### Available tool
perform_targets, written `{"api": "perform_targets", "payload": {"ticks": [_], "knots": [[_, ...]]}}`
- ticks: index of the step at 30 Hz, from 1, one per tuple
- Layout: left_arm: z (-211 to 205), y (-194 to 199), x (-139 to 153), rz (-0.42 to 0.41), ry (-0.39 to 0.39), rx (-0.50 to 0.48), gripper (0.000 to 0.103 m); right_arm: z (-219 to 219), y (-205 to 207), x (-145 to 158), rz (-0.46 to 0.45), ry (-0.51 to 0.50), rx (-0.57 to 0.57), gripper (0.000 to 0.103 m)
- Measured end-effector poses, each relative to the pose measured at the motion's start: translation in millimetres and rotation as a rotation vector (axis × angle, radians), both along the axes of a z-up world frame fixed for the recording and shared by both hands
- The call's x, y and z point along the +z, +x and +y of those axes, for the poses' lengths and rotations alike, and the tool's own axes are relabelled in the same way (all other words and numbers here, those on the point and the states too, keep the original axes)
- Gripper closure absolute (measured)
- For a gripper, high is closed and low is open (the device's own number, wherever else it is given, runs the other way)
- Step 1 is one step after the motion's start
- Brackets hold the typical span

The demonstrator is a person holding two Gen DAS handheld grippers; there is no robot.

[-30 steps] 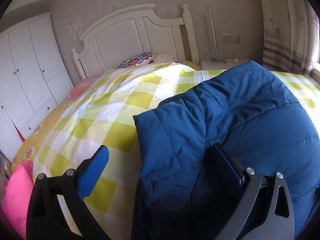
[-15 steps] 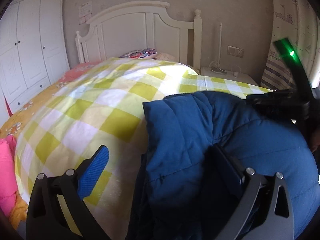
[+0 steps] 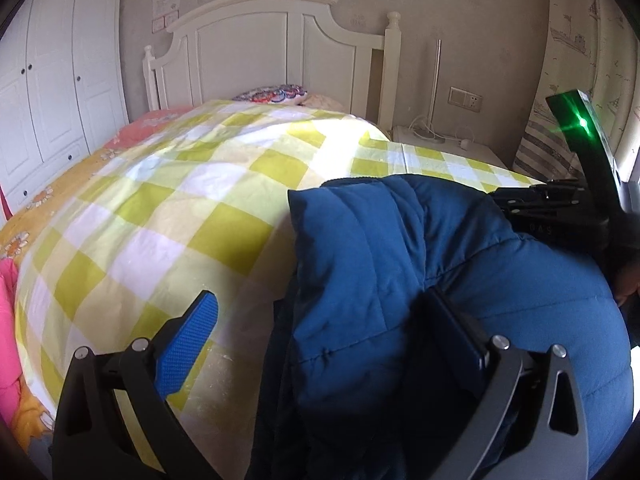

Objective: Fold large clothes

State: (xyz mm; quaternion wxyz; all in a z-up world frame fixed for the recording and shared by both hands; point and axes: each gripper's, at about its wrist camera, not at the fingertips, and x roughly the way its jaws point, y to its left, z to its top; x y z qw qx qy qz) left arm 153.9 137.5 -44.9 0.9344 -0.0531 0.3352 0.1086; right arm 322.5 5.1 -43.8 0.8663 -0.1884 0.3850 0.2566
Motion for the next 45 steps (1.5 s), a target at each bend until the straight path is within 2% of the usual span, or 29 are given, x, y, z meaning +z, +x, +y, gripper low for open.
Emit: {"api": "perform_targets", "payload": {"ticks": [2, 3, 6, 8, 11, 12, 14, 17, 21, 25, 27, 29, 30, 33, 36, 38, 41, 43, 45], "knots": [[1.8, 0.1, -0.8, 0.004, -0.013, -0.005, 0.002, 8.0, 0.8, 14.1, 0.008, -0.052, -0.006, 0.069], [1.6, 0.0, -1.2, 0.004, -0.014, -0.006, 0.002, 10.6, -2.9, 25.6, -0.015, -0.046, 0.004, 0.069], [-0.4, -1.0, -1.8, 0.003, -0.008, -0.004, 0.002, 19.5, -17.1, 57.5, -0.042, 0.052, 0.071, 0.069], [-0.3, -0.9, -2.1, 0.006, -0.011, -0.005, 0.002, 34.7, -24.2, 63.4, -0.038, 0.060, 0.142, 0.069], [-2.0, -4.0, -1.8, 0.011, -0.004, -0.006, 0.002, 67.2, -22.0, 50.2, 0.020, 0.007, 0.239, 0.069], [-2.1, -4.5, -1.9, 0.013, 0.002, -0.005, 0.002, 80.3, -18.2, 37.5, 0.069, -0.028, 0.274, 0.069], [-2.6, -6.4, -2.5, 0.022, 0.013, 0.001, 0.002, 95.3, -8.9, 12.4, 0.153, -0.106, 0.284, 0.069], [1.7, -5.4, -4.5, 0.034, -0.013, -0.006, 0.002, 101.9, 1.5, 1.0, 0.199, -0.129, 0.274, 0.069], [6.4, -6.5, -5.5, 0.034, -0.050, -0.023, 0.002, 93.7, -15.1, 17.2, 0.117, -0.135, 0.233, 0.068], [7.0, -7.9, -6.3, 0.029, -0.060, -0.024, 0.002, 41.0, -59.0, 63.8, 0.015, 0.048, 0.173, 0.068], [6.8, -7.8, -6.4, 0.028, -0.062, -0.024, 0.002, 18.3, -74.4, 69.8, 0.010, 0.088, 0.149, 0.068], [6.6, -7.1, -6.7, 0.027, -0.065, -0.023, 0.002, 4.1, -86.8, 55.9, 0.016, 0.047, 0.135, 0.067], [6.8, -6.9, -6.8, 0.027, -0.067, -0.024, 0.002, 0.8, -88.2, 38.6, 0.034, 0.006, 0.117, 0.067], [6.2, -5.2, -7.4, 0.038, -0.064, -0.021, 0.002, -11.1, -92.3, 15.8, 0.004, 0.100, 0.076, 0.066], [5.5, -6.3, -6.6, 0.037, -0.056, -0.021, 0.002, -10.5, -104.0, 25.5, -0.032, 0.100, 0.026, 0.066], [5.7, -6.4, -6.8, 0.035, -0.053, -0.021, 0.002, -18.1, -135.2, 41.7, -0.055, 0.202, 0.057, 0.066], [6.8, -5.9, -7.2, 0.036, -0.061, -0.023, 0.002, -36.3, -193.4, 48.4, -0.175, 0.241, 0.054, 0.066], [7.1, -5.6, -7.4, 0.036, -0.062, -0.023, 0.002, -43.7, -222.3, 34.6, -0.161, 0.269, 0.090, 0.062], [7.1, -6.7, -7.5, 0.032, -0.068, -0.028, 0.002, -41.2, -240.3, 8.8, -0.154, 0.226, 0.101, 0.054]]}}
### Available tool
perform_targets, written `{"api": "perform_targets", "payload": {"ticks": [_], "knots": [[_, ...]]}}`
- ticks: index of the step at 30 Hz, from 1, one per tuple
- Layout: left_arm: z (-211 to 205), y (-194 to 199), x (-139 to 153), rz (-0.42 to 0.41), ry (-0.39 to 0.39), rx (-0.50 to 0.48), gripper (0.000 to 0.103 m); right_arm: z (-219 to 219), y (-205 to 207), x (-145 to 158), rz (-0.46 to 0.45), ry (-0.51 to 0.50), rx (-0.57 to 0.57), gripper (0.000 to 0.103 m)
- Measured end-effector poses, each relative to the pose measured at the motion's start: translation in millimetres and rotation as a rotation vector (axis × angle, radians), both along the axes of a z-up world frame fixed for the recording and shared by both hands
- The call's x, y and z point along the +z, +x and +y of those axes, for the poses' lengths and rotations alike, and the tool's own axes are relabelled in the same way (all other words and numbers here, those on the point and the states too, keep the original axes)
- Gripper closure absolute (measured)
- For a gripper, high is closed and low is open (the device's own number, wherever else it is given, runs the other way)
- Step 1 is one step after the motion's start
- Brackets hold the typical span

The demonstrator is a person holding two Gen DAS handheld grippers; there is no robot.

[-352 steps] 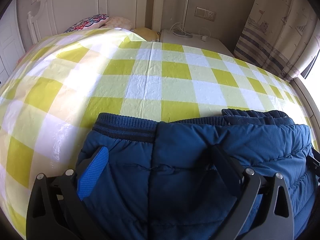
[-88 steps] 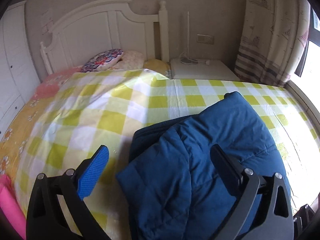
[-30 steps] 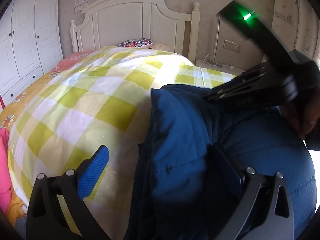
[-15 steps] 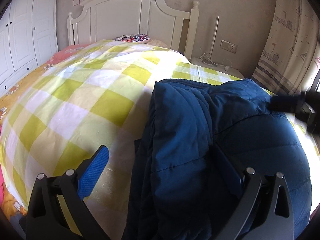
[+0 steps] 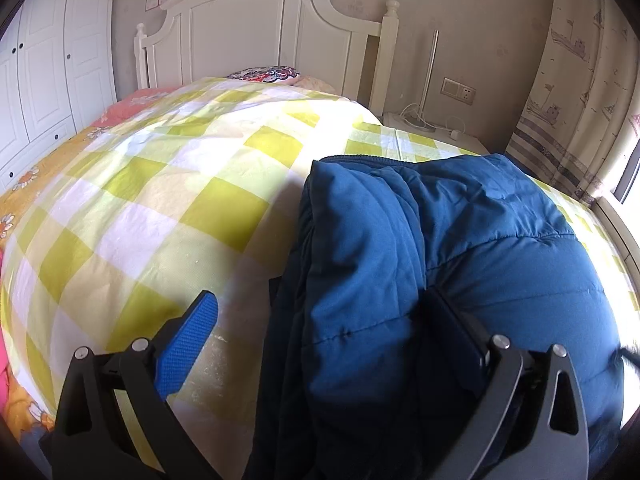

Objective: Fold large clothes

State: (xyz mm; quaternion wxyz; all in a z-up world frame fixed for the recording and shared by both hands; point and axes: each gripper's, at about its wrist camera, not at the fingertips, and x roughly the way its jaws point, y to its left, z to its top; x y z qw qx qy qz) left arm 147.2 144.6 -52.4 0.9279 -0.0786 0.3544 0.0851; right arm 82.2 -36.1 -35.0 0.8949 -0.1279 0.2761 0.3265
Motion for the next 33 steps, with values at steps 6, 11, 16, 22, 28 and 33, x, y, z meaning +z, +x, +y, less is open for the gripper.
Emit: {"api": "perform_targets", "payload": {"ticks": [6, 11, 16, 22, 28, 33], "knots": [[1.8, 0.5, 0.8, 0.010, -0.009, -0.012, 0.002, 7.1, -0.3, -0.9, 0.017, -0.020, -0.018, 0.046], [20.2, -10.0, 3.9, 0.052, -0.136, -0.078, 0.002, -33.7, 10.1, 23.4, 0.099, 0.161, -0.071, 0.005], [52.0, -22.0, -18.0, 0.135, -0.442, -0.256, 0.002, -65.1, 56.0, -2.1, 0.410, 0.268, -0.109, 0.005], [61.8, -15.6, -41.9, 0.175, -0.620, -0.436, 0.002, -54.9, 87.4, -48.1, 0.635, 0.403, -0.006, 0.004], [48.2, -2.9, -37.8, 0.152, -0.667, -0.503, 0.038, -66.1, 69.3, -40.9, 0.434, 0.442, 0.007, 0.025], [12.7, 24.2, -18.3, 0.064, -0.605, -0.516, 0.053, -83.1, 67.7, -16.2, 0.214, 0.404, -0.077, 0.035]]}}
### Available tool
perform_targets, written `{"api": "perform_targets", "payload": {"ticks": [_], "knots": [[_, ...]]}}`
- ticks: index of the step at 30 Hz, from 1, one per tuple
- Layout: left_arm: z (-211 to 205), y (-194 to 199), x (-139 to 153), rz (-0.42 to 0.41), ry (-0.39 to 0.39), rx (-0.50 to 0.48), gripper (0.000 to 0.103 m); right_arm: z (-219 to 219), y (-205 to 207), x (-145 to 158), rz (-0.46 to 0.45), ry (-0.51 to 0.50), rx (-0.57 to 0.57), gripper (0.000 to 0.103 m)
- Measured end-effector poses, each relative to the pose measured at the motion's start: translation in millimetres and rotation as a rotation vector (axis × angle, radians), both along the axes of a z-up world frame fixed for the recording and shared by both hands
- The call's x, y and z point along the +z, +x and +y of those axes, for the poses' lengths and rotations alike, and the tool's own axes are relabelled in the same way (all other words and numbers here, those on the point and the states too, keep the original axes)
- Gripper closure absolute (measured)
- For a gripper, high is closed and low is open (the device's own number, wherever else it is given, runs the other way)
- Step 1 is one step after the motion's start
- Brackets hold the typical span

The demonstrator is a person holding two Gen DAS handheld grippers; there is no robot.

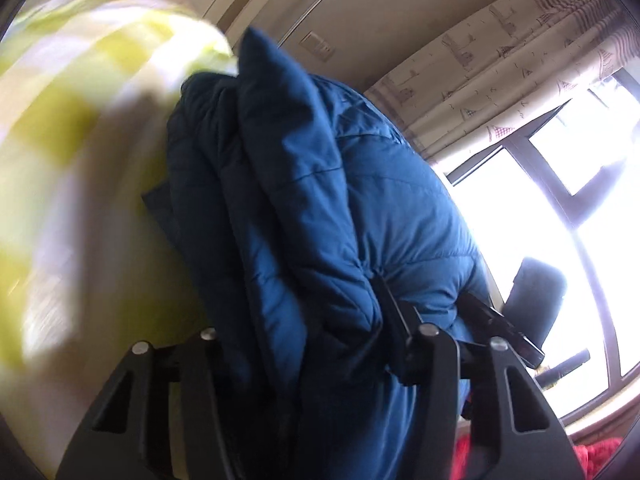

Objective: Fold large clothes

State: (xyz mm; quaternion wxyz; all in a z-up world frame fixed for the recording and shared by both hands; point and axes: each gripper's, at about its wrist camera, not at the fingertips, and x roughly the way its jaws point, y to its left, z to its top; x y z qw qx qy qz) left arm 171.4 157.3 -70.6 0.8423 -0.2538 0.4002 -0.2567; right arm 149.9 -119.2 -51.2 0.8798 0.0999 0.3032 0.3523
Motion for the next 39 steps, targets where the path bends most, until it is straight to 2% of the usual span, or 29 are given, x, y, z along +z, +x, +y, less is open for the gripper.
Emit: {"api": "perform_targets", "payload": {"ticks": [3, 7, 10, 11, 12, 14, 15, 16, 18, 19, 20, 22, 24, 25, 26, 27, 28, 31, 33, 36, 39], "knots": [[-29.7, 41.9, 13.8, -0.042, -0.011, 0.004, 0.054, -21.9, 23.0, 21.9, -0.084, -0.043, -0.086, 0.037], [-71.5, 117.1, 17.1, -0.029, -0.056, -0.007, 0.054, -62.7, 74.8, 33.5, -0.087, -0.055, -0.196, 0.038], [-109.8, 167.7, -6.2, 0.041, -0.025, -0.001, 0.052, -95.0, 115.5, 13.6, 0.013, -0.093, -0.276, 0.037], [-122.1, 179.1, -17.8, 0.059, 0.004, 0.013, 0.042, -103.6, 130.4, -1.9, 0.079, -0.113, -0.301, 0.036], [-129.3, 183.2, -21.6, 0.035, 0.016, 0.029, 0.037, -110.0, 139.7, -12.7, 0.124, -0.125, -0.324, 0.034], [-139.0, 186.1, -20.8, 0.022, 0.065, 0.051, 0.030, -119.0, 138.4, -21.7, 0.114, -0.091, -0.354, 0.028], [-141.0, 184.4, -18.3, 0.014, 0.100, 0.057, 0.026, -119.1, 136.7, -21.2, 0.126, -0.094, -0.368, 0.014], [-143.3, 182.5, -14.8, -0.003, 0.153, 0.058, 0.023, -115.7, 131.8, -18.8, 0.153, -0.106, -0.388, 0.010], [-147.8, 172.0, -5.9, -0.052, 0.264, 0.080, 0.008, -107.7, 113.0, -12.2, 0.166, -0.118, -0.373, 0.010], [-149.8, 162.1, -0.6, -0.082, 0.355, 0.112, 0.004, -106.3, 106.6, -9.5, 0.163, -0.130, -0.357, 0.009], [-150.9, 149.8, 7.7, -0.109, 0.415, 0.102, 0.002, -100.5, 97.0, -7.3, 0.157, -0.173, -0.348, 0.007], [-156.2, 133.3, 15.1, -0.112, 0.519, 0.092, 0.002, -83.0, 77.9, -8.6, 0.161, -0.290, -0.324, 0.006], [-167.8, 112.9, 32.0, -0.123, 0.688, 0.102, 0.002, -77.1, 63.6, -11.1, 0.204, -0.426, -0.302, 0.006], [-173.8, 101.1, 45.6, -0.135, 0.779, 0.114, 0.002, -72.1, 52.5, -8.4, 0.198, -0.490, -0.282, 0.008], [-176.8, 91.8, 58.6, -0.156, 0.818, 0.127, 0.002, -70.6, 38.4, 2.4, 0.151, -0.503, -0.276, 0.008], [-178.5, 77.7, 75.8, -0.201, 0.829, 0.148, 0.002, -74.0, 24.2, 11.8, 0.100, -0.488, -0.284, 0.008], [-182.6, 64.7, 96.5, -0.256, 0.818, 0.173, 0.002, -80.1, 10.2, 35.8, 0.034, -0.441, -0.305, 0.007], [-188.7, 25.8, 157.6, -0.405, 0.734, 0.278, 0.002, -98.1, -28.0, 102.2, -0.118, -0.284, -0.375, 0.005], [-199.2, 3.8, 190.4, -0.485, 0.673, 0.328, 0.002, -100.3, -53.4, 135.5, -0.215, -0.239, -0.406, 0.005], [-208.4, -21.7, 203.4, -0.506, 0.616, 0.344, 0.002, -90.3, -78.8, 156.5, -0.308, -0.285, -0.452, 0.005], [-213.8, -45.0, 195.4, -0.534, 0.638, 0.407, 0.002, -77.8, -94.9, 147.2, -0.328, -0.360, -0.514, 0.005]]}}
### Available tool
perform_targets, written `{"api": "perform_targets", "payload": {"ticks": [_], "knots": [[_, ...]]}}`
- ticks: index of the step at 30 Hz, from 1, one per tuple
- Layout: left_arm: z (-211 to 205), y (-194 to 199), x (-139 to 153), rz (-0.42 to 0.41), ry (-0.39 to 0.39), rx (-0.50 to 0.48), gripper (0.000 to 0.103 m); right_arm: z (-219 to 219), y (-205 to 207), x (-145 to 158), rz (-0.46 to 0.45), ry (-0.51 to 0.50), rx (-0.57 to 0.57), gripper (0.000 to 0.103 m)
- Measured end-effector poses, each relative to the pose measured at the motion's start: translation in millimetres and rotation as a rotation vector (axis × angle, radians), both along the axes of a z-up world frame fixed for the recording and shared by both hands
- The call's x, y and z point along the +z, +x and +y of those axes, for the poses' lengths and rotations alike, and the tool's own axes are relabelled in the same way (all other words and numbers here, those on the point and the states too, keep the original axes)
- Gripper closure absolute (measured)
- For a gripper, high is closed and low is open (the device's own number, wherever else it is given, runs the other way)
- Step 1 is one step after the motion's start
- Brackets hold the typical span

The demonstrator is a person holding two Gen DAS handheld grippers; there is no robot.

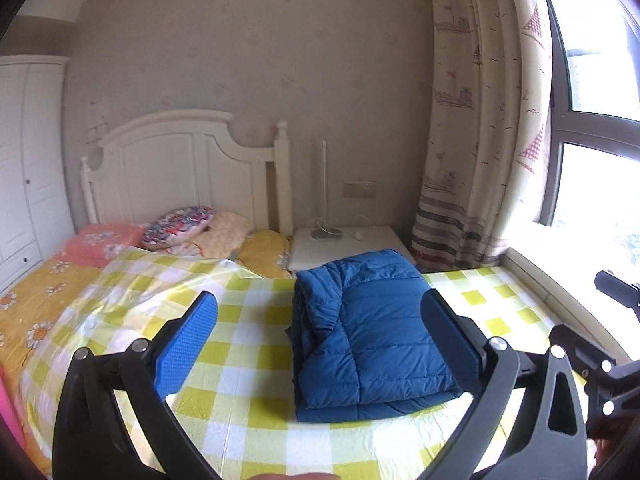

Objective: Fold large clothes

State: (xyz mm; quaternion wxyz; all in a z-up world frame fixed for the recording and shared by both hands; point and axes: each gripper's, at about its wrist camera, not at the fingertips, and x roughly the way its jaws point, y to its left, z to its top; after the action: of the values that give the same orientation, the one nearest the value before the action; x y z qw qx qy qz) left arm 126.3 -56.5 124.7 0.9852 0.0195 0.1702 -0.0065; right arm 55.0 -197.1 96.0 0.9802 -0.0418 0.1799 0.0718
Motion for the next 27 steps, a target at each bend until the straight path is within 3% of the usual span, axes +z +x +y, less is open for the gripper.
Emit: {"api": "perform_targets", "payload": {"ticks": [6, 10, 27], "knots": [[-2.9, -19.5, -41.0, 0.050, 0.038, 0.017, 0.002, 2.7, 7.9, -25.2, 0.060, 0.074, -0.028, 0.005], [-0.7, -16.6, -58.8, 0.066, 0.044, 0.030, 0.002, 12.5, 14.1, -28.1, 0.075, 0.039, -0.024, 0.005], [9.3, -21.6, -61.0, 0.064, 0.025, 0.018, 0.002, 27.9, 18.0, -36.7, 0.096, 0.002, -0.006, 0.005]]}}
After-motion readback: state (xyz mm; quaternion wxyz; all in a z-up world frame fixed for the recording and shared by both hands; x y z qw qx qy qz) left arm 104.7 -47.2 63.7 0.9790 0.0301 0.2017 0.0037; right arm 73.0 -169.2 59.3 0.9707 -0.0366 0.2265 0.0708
